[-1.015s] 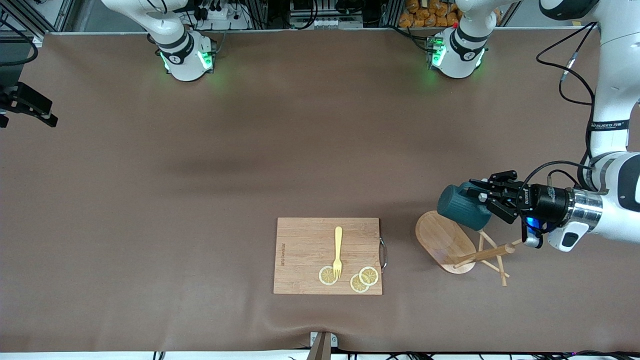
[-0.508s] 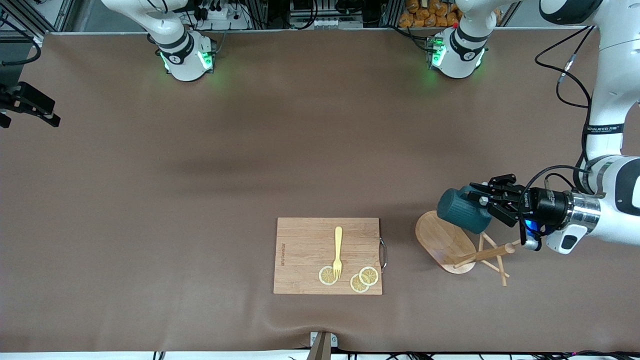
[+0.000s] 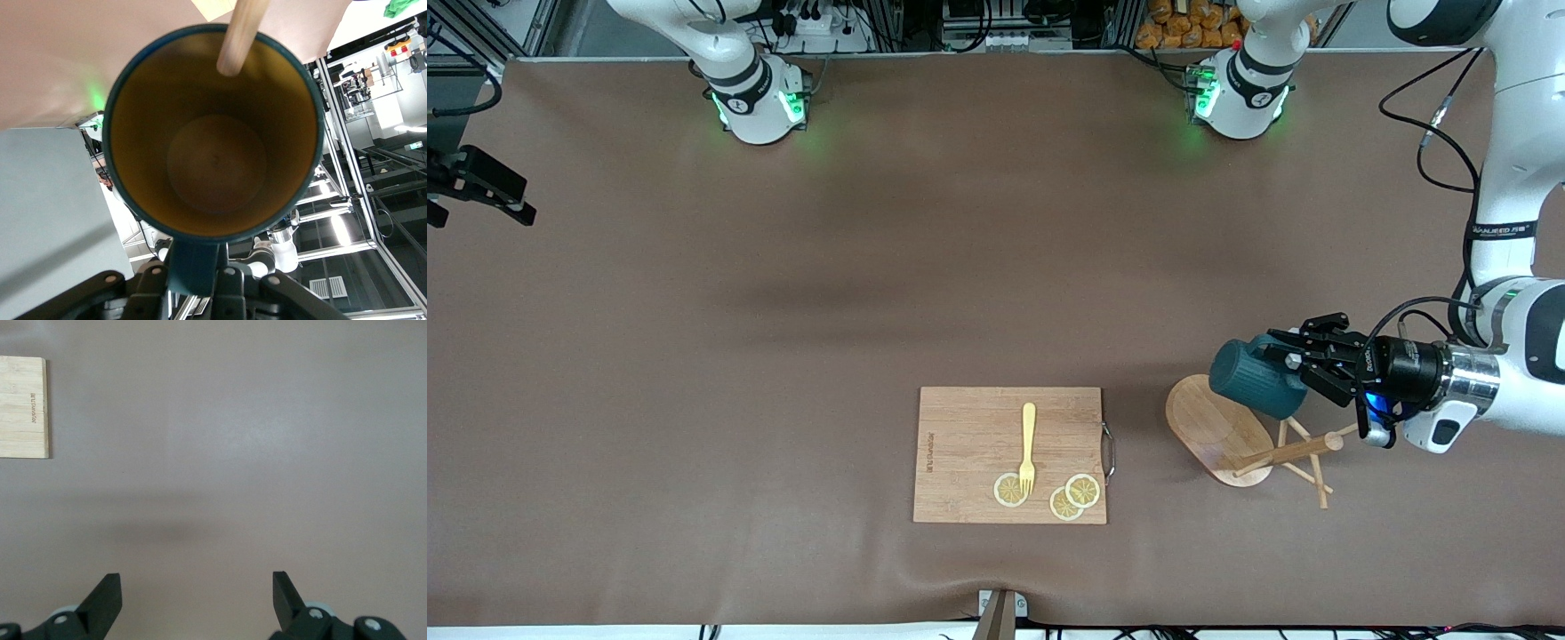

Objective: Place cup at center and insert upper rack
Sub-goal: 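Push the mug further along the peg with the left gripper, then open the left gripper and draw it back from the hanging mug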

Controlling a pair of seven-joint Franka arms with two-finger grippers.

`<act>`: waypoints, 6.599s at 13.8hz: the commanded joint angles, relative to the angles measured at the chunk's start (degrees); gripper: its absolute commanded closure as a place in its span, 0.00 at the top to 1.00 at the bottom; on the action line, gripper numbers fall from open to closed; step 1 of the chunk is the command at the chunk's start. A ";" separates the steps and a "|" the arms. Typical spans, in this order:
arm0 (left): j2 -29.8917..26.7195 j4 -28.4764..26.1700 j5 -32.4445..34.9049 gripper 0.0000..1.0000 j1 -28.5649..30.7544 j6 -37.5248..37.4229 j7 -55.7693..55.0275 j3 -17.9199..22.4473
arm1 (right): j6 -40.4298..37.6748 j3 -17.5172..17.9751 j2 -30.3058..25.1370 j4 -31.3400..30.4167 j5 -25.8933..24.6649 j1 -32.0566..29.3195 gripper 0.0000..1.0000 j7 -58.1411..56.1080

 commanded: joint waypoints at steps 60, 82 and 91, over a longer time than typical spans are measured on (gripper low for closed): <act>6.20 0.49 -5.48 0.00 4.38 -0.24 12.91 0.00 | -0.93 -0.28 0.13 1.25 -0.24 1.14 1.00 0.74; 7.61 0.66 -5.65 1.00 3.67 0.64 13.09 -0.62 | -0.84 -0.19 0.22 2.48 -0.16 1.14 1.00 0.47; 6.11 0.66 -7.94 1.00 4.64 0.29 12.12 -0.97 | -0.66 -0.19 0.57 2.31 -0.07 2.89 1.00 0.82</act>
